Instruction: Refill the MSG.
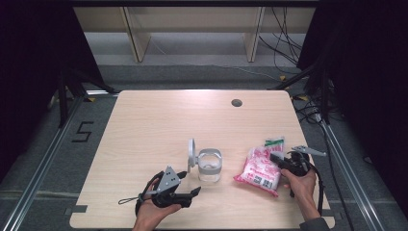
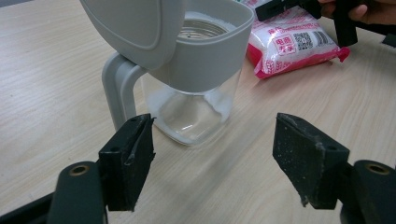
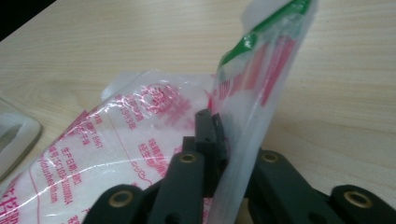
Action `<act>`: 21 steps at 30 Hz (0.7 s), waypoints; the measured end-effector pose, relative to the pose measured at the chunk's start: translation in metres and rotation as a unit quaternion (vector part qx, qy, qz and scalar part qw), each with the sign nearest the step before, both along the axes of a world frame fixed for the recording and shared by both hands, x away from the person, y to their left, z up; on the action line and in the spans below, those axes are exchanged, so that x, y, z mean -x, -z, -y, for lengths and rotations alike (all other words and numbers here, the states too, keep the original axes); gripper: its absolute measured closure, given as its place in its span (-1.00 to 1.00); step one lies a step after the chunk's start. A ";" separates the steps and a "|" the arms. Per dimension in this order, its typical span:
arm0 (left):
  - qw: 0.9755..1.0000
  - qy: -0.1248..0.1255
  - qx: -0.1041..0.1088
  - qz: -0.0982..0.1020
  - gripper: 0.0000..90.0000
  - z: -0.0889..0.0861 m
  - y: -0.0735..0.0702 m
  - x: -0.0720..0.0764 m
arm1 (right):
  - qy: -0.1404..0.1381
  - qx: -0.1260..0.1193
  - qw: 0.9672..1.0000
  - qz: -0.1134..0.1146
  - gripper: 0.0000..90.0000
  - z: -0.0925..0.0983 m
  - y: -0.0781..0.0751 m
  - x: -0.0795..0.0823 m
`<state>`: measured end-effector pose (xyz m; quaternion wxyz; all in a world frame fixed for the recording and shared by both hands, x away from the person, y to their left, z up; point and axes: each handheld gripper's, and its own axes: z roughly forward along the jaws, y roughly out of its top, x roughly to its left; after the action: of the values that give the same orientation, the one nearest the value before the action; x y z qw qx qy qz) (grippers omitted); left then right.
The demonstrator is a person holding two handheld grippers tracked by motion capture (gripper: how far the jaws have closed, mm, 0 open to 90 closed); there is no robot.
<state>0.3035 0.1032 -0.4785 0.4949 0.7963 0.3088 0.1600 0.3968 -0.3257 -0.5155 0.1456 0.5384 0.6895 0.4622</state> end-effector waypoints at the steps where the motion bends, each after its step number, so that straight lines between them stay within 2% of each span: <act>1: 1.000 0.000 0.000 0.000 -0.36 0.000 0.000 0.000 | 0.007 -0.005 1.000 -0.015 1.00 -0.003 -0.003 0.003; 2: 1.000 0.000 0.001 0.000 -0.36 0.000 0.000 0.000 | 0.008 -0.013 1.000 -0.011 1.00 -0.005 -0.003 0.003; 3: 1.000 0.001 0.000 0.000 -0.36 0.000 0.000 0.000 | -0.006 0.009 1.000 -0.001 1.00 -0.001 -0.004 0.002; 4: 1.000 0.001 0.001 0.000 -0.36 0.000 0.000 0.000 | 0.002 -0.008 1.000 0.004 1.00 -0.005 -0.004 0.004; 6: 1.000 -0.003 0.000 -0.002 -0.36 0.000 -0.001 0.001 | -0.013 0.005 1.000 0.016 1.00 -0.002 -0.006 0.003; 7: 1.000 -0.003 0.000 -0.002 -0.36 0.000 -0.001 0.001 | -0.007 -0.005 1.000 0.015 1.00 -0.005 -0.007 0.005; 8: 1.000 -0.001 0.003 -0.003 -0.36 0.001 0.000 0.001 | -0.016 -0.004 1.000 0.022 1.00 -0.003 -0.008 0.004; 9: 1.000 -0.006 0.006 -0.011 -0.36 0.002 0.000 0.003 | -0.010 -0.007 1.000 0.018 1.00 -0.005 -0.010 0.006; 10: 1.000 -0.006 0.007 -0.012 -0.36 0.002 0.001 0.003 | -0.021 -0.009 0.999 0.035 1.00 -0.004 -0.011 0.006; 11: 1.000 -0.004 -0.002 -0.011 -0.36 0.002 0.001 0.003 | -0.020 -0.014 0.999 0.031 1.00 -0.006 -0.014 0.008; 13: 1.000 -0.001 -0.003 -0.010 -0.35 0.007 0.002 0.006 | -0.027 -0.008 0.998 0.052 1.00 -0.007 -0.018 0.010; 14: 1.000 0.003 -0.014 -0.006 -0.35 0.009 0.002 0.007 | -0.033 -0.018 0.997 0.063 1.00 -0.008 -0.020 0.012; 15: 1.000 0.013 -0.020 -0.007 -0.35 0.014 0.004 0.009 | -0.028 -0.023 0.998 0.046 1.00 -0.009 -0.024 0.016; 16: 1.000 0.016 -0.019 -0.010 -0.35 0.017 0.005 0.010 | -0.036 -0.030 0.997 0.063 1.00 -0.009 -0.025 0.017; 17: 1.000 0.018 -0.009 -0.011 -0.35 0.021 0.006 0.011 | -0.040 -0.027 0.997 0.061 1.00 -0.008 -0.027 0.019; 18: 1.000 0.022 -0.018 -0.011 -0.34 0.023 0.007 0.012 | -0.039 -0.024 0.996 0.071 1.00 -0.008 -0.029 0.020; 19: 0.999 0.026 -0.025 -0.013 -0.34 0.024 0.008 0.013 | -0.041 -0.031 0.996 0.070 1.00 -0.009 -0.031 0.022; 21: 0.999 0.029 -0.028 -0.013 -0.34 0.029 0.009 0.015 | -0.046 -0.029 0.995 0.082 1.00 -0.011 -0.035 0.026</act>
<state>0.2887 0.0745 -0.4880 0.4729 0.8203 0.2876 0.1438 0.3707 -0.3146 -0.4801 0.1644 0.4702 0.6855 0.5311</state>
